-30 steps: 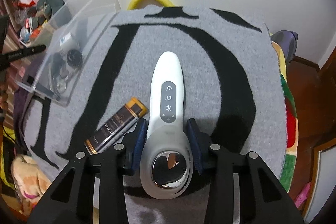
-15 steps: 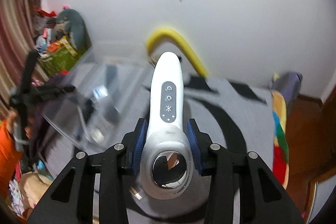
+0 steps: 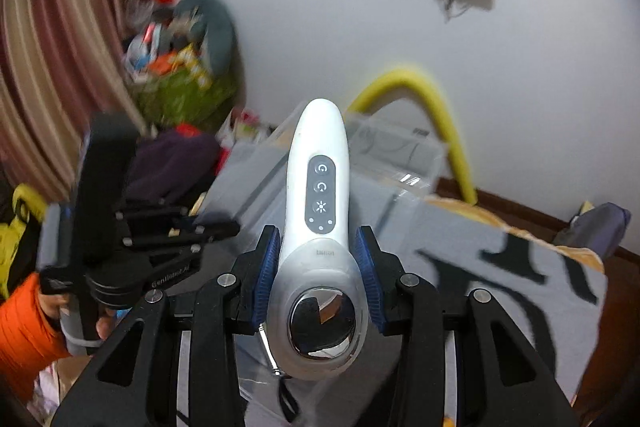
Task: Organize rigid objects
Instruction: 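Lower the white massager into the box and release it, then grasp the black-and-gold tube with the right tool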
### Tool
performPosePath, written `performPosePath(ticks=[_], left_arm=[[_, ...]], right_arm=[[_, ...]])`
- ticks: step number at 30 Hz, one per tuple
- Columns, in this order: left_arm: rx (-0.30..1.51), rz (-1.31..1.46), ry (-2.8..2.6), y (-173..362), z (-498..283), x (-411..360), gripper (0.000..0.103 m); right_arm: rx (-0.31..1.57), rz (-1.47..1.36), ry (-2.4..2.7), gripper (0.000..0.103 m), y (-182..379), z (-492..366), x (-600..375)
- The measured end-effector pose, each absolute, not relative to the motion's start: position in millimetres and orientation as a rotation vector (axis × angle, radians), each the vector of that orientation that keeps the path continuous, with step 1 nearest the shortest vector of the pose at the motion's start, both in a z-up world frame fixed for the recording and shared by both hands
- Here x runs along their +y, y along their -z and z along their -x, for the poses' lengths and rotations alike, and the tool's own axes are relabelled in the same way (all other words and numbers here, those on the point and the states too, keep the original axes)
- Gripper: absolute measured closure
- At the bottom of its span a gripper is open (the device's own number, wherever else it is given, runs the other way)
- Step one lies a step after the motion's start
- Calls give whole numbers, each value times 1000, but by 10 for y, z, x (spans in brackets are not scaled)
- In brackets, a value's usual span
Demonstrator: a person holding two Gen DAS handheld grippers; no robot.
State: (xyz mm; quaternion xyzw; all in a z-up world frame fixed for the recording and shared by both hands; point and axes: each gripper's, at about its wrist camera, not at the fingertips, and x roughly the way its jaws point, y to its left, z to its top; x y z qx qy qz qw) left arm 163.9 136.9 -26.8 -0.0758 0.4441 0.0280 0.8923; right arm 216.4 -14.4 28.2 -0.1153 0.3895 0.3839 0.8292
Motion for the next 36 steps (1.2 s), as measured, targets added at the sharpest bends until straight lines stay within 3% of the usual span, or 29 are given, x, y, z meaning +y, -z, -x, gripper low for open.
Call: performPosePath(ticks=[13, 28, 36], left_arm=[[918, 161, -55, 276, -1638, 1388, 96], [922, 158, -57, 278, -1642, 1380, 96], [922, 155, -59, 274, -1640, 1375, 96]], right_arm=[[926, 483, -843, 67, 292, -1952, 202], [841, 376, -793, 67, -186, -1955, -312], [783, 354, -661, 60, -304, -1830, -1019]])
